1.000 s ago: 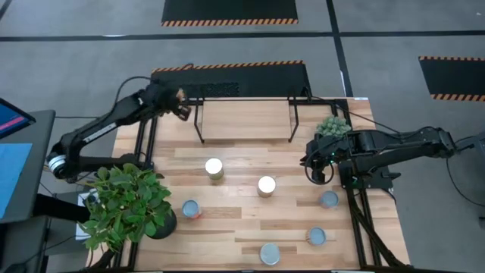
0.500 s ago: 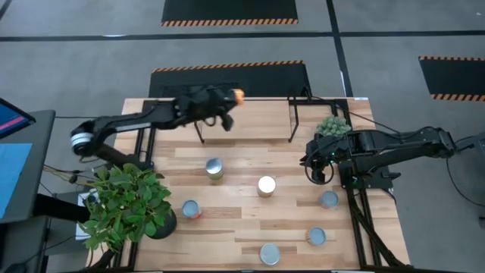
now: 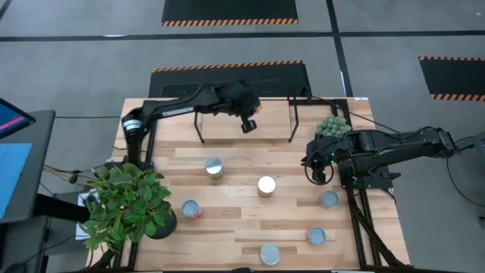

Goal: Pick and place cans onto a shelf
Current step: Put the canned oranges on the shelf

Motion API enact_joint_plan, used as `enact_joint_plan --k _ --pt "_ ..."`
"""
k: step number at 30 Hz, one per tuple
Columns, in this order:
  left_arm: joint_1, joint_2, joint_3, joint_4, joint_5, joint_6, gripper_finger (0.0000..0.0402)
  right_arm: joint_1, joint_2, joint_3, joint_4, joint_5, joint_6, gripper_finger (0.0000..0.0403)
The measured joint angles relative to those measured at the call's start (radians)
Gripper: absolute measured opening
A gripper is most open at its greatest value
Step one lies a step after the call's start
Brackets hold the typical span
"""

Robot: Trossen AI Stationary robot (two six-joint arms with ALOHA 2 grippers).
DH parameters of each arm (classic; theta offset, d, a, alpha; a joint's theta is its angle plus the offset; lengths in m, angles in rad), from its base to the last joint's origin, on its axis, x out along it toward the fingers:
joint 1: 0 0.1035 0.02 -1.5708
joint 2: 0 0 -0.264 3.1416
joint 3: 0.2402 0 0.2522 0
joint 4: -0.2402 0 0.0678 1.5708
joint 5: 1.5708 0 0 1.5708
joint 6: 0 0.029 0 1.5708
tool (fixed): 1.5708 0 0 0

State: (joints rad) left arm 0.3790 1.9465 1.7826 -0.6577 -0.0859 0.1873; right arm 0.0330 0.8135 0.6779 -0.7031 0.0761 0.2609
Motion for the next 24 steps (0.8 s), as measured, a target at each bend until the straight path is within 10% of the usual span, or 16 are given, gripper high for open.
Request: enact_joint_plan --k 24 --pt "-0.072 0.317 0.242 -0.099 0.079 0.034 0.0000 0.000 0.000 0.000 -0.046 -0.001 0.004 0.0095"
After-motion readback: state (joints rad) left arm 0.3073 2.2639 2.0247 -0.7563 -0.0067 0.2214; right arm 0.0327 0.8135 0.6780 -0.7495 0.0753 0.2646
